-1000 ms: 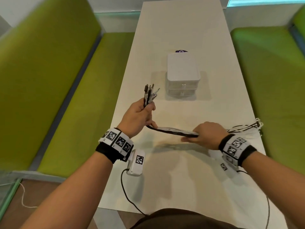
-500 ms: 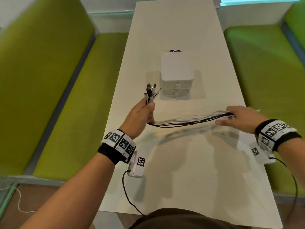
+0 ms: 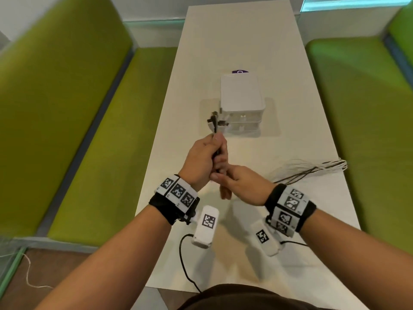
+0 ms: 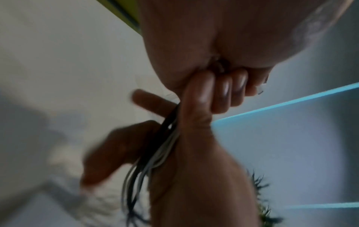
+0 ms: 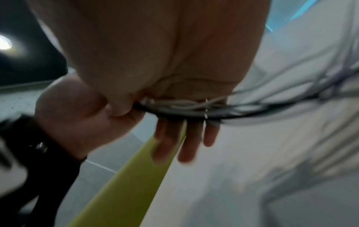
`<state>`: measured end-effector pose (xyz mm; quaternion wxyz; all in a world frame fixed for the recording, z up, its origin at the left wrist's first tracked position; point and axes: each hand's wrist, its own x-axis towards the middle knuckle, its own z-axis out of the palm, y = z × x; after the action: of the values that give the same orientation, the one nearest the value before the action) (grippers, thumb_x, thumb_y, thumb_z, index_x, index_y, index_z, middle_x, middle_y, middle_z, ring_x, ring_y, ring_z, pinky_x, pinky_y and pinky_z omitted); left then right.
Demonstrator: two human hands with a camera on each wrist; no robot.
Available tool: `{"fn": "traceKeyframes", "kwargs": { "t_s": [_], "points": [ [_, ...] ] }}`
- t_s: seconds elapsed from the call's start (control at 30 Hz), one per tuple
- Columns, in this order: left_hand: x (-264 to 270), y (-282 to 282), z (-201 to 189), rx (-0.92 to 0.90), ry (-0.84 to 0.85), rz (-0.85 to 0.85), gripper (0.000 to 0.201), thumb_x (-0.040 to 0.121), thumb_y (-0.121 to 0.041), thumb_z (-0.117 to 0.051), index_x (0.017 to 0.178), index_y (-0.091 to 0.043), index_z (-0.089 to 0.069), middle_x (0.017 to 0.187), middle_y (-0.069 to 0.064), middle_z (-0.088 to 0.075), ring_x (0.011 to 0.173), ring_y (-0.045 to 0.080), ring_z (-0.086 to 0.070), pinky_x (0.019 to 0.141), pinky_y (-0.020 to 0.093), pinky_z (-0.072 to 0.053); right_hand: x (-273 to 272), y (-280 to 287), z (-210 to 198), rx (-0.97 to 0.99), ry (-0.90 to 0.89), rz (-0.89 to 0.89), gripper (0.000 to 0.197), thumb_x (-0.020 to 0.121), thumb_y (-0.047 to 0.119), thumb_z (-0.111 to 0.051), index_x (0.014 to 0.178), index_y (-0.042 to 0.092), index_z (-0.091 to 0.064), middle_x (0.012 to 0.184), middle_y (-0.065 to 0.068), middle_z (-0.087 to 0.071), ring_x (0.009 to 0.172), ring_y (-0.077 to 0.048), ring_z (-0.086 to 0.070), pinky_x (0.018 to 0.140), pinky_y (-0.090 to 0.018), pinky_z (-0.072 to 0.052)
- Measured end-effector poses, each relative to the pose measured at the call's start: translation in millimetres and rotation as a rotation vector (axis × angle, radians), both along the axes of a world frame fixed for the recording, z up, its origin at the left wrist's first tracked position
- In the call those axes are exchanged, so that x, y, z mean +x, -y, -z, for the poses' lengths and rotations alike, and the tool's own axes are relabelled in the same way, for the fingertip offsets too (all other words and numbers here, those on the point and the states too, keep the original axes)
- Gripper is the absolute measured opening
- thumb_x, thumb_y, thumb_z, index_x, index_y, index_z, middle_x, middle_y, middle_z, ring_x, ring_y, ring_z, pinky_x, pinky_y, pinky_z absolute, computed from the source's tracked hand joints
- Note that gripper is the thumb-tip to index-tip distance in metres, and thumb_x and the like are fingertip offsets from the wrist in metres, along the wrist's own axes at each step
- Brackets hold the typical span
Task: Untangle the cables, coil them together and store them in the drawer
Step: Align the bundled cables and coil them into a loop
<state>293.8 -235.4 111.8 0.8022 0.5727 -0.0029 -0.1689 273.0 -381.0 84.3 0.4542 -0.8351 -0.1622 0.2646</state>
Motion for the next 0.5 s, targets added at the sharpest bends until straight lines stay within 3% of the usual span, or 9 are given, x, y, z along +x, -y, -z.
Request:
{"fn": "traceKeyframes", "kwargs": {
  "t_s": [0.07,0.13,0.2,0.37,0.43,0.5],
  "points": [
    [3,-7,1,-0.159,-0.06,-0.045,0.028,0.106,-0.022,-0.04,0.086,-0.006,-0.052,0.065,0.007,-0.047,0.058,0.022,-0.043,0.062,0.033,-0.043,-6,-4,7,0.021,0.053,0.041,0.034,0.104,0.045,-0.044,0.083,0.025,-0.061,0.06,0.022,-0.061,0.058,0.002,-0.054,0.065,-0.022,-0.042],
    [1,-11,3,-0.279,-0.124,-0.065,0.025,0.106,-0.02,-0.039,0.091,-0.007,-0.053,0.065,0.004,-0.042,0.058,0.018,-0.041,0.065,0.033,-0.046,-11,0,10,0.058,0.092,0.061,0.033,0.106,0.044,-0.039,0.085,0.027,-0.056,0.061,0.023,-0.058,0.061,0.002,-0.051,0.066,-0.02,-0.037],
    [0,-11,4,-0.339,-0.175,-0.042,0.026,0.106,-0.023,-0.039,0.088,-0.009,-0.053,0.062,0.0,-0.033,0.054,0.013,-0.031,0.062,0.03,-0.04,-15,5,14,0.124,0.092,0.06,0.03,0.107,0.044,-0.033,0.093,0.026,-0.054,0.065,0.019,-0.054,0.063,-0.004,-0.046,0.069,-0.024,-0.04],
    [5,-10,-1,-0.341,-0.26,0.008,0.034,0.103,-0.034,-0.039,0.076,-0.014,-0.046,0.059,-0.002,-0.026,0.054,0.012,-0.018,0.054,0.023,-0.035,-18,9,18,0.044,0.156,0.025,0.028,0.109,0.034,-0.033,0.099,0.021,-0.055,0.069,0.039,-0.054,0.064,0.001,-0.049,0.069,-0.024,-0.036],
    [7,-8,1,-0.302,-0.236,-0.022,0.037,0.106,-0.038,-0.038,0.078,-0.016,-0.046,0.058,-0.004,-0.025,0.048,0.009,-0.019,0.048,0.022,-0.026,-17,10,17,-0.005,0.171,0.0,0.03,0.108,0.038,-0.034,0.095,0.021,-0.056,0.069,0.04,-0.055,0.065,0.003,-0.051,0.068,-0.022,-0.036],
    [7,-5,2,-0.243,-0.211,-0.06,0.036,0.106,-0.04,-0.039,0.079,-0.017,-0.044,0.06,-0.005,-0.023,0.047,0.008,-0.018,0.045,0.022,-0.022,-18,13,18,-0.059,0.184,-0.017,0.037,0.105,0.048,-0.034,0.092,0.021,-0.056,0.068,0.033,-0.057,0.066,0.002,-0.052,0.07,-0.028,-0.039]
  ]
}}
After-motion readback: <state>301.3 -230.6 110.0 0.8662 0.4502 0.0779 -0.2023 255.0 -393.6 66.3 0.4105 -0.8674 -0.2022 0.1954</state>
